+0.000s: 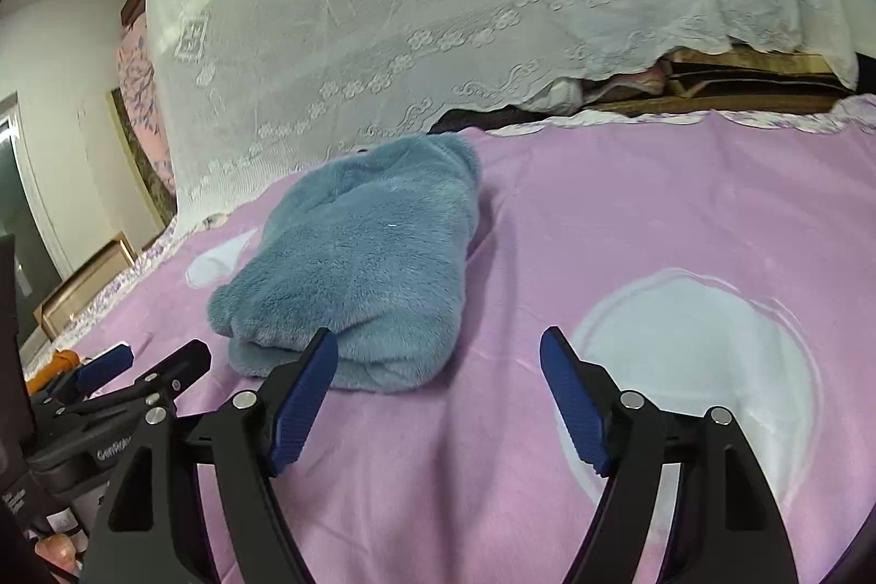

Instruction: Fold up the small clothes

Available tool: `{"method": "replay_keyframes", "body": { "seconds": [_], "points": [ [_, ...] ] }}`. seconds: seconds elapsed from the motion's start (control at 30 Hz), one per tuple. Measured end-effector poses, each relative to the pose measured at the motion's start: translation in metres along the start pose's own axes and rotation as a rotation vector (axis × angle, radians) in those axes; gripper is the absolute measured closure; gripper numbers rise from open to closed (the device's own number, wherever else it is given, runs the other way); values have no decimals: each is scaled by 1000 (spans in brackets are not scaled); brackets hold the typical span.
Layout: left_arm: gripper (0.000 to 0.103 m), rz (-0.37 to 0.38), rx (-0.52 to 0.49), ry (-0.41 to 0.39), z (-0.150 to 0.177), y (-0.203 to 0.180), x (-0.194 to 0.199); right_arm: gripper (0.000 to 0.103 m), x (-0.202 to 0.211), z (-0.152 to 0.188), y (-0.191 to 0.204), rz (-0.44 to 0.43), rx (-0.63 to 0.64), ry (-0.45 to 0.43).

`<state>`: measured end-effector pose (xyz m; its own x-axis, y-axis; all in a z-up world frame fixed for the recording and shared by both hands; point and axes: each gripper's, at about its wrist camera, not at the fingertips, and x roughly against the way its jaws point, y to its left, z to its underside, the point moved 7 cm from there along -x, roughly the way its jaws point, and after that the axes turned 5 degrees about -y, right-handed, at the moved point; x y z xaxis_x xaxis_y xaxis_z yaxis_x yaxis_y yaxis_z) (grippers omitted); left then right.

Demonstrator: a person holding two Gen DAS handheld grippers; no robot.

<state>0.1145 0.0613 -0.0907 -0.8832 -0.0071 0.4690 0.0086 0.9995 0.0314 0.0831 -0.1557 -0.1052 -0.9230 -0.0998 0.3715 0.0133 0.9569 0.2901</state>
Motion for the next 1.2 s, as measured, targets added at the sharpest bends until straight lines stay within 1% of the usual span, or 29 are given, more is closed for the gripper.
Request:
{"method": "replay_keyframes", "body": {
  "seconds": [0.13,0.23,0.3,0.37,0.47,0.6,0.83,0.93,1.03,1.13,1.2],
  "points": [
    [5,13,15,-4,0,3,10,24,23,1,-1,-17,1,-40],
    [5,37,17,-15,-2,0,17,18,33,-3,9,-20,49,-93],
    [5,41,7,-18,-3,-2,19,16,35,-3,15,-23,79,-106],
    [5,41,-8,-15,-3,-5,19,16,35,-3,20,-23,107,-110],
    [5,61,-20,-8,-4,-10,19,15,35,-3,23,-26,127,-115],
    [5,51,-22,-14,-5,-8,21,14,34,-1,22,-28,123,-101],
    [5,47,-21,-18,-6,-7,22,14,37,-2,23,-30,125,-116],
    [5,48,-29,-24,-9,-7,26,10,38,-3,24,-25,131,-123],
    [4,42,-15,-34,-13,-1,36,7,47,-7,25,-4,135,-153],
    [4,62,11,-19,-13,6,44,6,58,-9,29,-11,120,-153],
    [4,99,28,5,-9,9,49,5,65,-10,32,-24,114,-152]
  ]
}}
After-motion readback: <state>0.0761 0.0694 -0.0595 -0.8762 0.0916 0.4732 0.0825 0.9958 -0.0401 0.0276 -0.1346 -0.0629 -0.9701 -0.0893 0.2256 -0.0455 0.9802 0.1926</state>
